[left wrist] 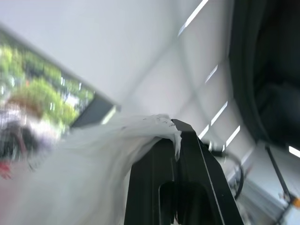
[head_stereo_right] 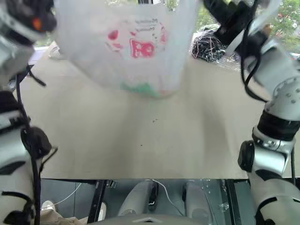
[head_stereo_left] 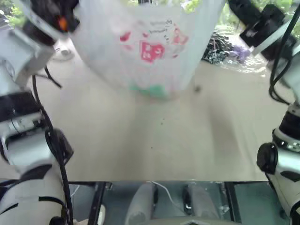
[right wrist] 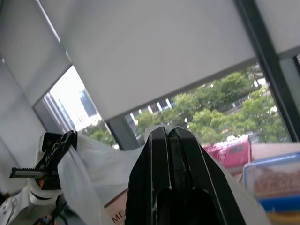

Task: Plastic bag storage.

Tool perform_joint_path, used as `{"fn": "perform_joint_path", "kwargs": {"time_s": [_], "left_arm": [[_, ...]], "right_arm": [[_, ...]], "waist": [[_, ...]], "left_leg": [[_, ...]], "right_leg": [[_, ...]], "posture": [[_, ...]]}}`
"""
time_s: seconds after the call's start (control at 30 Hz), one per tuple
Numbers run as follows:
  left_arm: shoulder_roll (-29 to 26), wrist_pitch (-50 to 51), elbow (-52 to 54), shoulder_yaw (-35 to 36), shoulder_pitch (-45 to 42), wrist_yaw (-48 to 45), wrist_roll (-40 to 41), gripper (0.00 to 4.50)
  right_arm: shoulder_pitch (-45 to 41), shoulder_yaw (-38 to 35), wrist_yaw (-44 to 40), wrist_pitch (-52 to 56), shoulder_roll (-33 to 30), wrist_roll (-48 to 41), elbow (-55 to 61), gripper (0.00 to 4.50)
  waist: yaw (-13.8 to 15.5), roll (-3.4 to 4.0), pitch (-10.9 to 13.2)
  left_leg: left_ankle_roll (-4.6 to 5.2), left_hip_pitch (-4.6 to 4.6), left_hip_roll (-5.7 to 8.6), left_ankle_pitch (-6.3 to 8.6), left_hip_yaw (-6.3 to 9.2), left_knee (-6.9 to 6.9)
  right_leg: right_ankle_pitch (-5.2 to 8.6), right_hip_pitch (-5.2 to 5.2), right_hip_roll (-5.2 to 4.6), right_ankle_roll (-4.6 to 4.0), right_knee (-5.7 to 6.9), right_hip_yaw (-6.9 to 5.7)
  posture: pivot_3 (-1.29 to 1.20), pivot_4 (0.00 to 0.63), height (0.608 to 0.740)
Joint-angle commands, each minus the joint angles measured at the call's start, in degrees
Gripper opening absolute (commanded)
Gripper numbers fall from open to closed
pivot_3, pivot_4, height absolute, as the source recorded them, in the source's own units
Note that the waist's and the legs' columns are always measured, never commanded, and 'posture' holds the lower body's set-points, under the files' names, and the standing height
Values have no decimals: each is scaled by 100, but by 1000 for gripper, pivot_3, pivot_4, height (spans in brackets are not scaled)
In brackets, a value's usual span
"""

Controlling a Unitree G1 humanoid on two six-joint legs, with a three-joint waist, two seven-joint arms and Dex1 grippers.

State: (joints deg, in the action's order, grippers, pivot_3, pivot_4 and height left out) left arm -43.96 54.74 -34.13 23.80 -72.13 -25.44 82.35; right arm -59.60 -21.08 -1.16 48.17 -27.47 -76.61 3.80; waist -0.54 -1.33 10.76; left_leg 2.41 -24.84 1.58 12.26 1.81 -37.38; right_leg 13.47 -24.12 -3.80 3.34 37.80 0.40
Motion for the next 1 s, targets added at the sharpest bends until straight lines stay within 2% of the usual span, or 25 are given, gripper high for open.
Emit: {"fn": "perform_joint_path", "kwargs": {"time_s": [0.03, 0.17, 0.33, 0.53, 0.63, 0.8, 0.83, 0.9, 1.0], "left_arm": [[116, -1072, -1374, -277, -1245, -146, -1346, 54], [330, -1489, -2313, -442, -2116, -582, -2285, 54], [581, -1109, -2287, -477, -2134, -1113, -2801, 54], [904, 42, -868, -217, -1156, -910, -2564, 54], [1068, 340, 164, -171, -397, -641, -2554, 54], [1281, 480, 1536, -122, 723, -171, -2581, 54], [1302, 518, 1731, -87, 910, -92, -2558, 272], [1325, 544, 2141, -27, 1252, 0, -2524, 867], [1241, 485, 3158, -227, 1919, -3, -2646, 2212]], "right_arm": [[-1123, -508, -227, -589, -489, 301, -1067, 0], [-1774, -461, -557, -637, -955, 766, -1935, 0], [-1403, -411, -649, -156, -1249, 857, -1435, 0], [-42, -576, -44, 510, -1202, 296, 182, 0], [662, -524, 286, 599, -1002, 55, 876, 0], [1874, 54, 456, 746, -823, 336, 1893, 0], [2095, 192, 382, 709, -783, 436, 2045, 541], [2440, 405, 258, 595, -711, 679, 2207, 1226], [2903, 951, -158, 511, -936, 1375, 2518, 2663]], "waist": [[4, -1, 1], [-19, -3, 4], [-103, -3, 4], [-204, -1, 4], [-192, 0, 3], [-148, -1, -1], [-139, -1, 0], [-130, -1, -1], [-124, -1, -1]], "left_leg": [[0, 1, 14, 0, -2, 16], [-3, -15, 17, -2, -11, 27], [1, -27, 13, 1, -39, 52], [-1, -113, -12, -1, -57, 22], [-2, -115, -17, -1, -67, 12], [-1, -100, -15, -1, -73, -13], [-1, -97, -14, -1, -73, -15], [1, -95, -14, 0, -75, -35], [1, -93, -13, 0, -76, -52]], "right_leg": [[0, -2, -9, 0, -8, 1], [3, -14, -24, 5, -23, 8], [5, -37, -28, 10, -18, 37], [4, -140, -25, 11, 29, 59], [4, -153, -24, 11, 27, 69], [-9, -137, -27, 25, 47, 82], [-10, -136, -27, 26, 50, 84], [-11, -135, -25, 27, 67, 86], [-11, -133, -23, 26, 80, 87]], "posture": [[0, 150, 740], [0, 150, 740], [0, 150, 740], [0, 150, 740], [0, 150, 740], [0, 150, 740], [0, 150, 740], [0, 150, 740], [0, 150, 740]]}}
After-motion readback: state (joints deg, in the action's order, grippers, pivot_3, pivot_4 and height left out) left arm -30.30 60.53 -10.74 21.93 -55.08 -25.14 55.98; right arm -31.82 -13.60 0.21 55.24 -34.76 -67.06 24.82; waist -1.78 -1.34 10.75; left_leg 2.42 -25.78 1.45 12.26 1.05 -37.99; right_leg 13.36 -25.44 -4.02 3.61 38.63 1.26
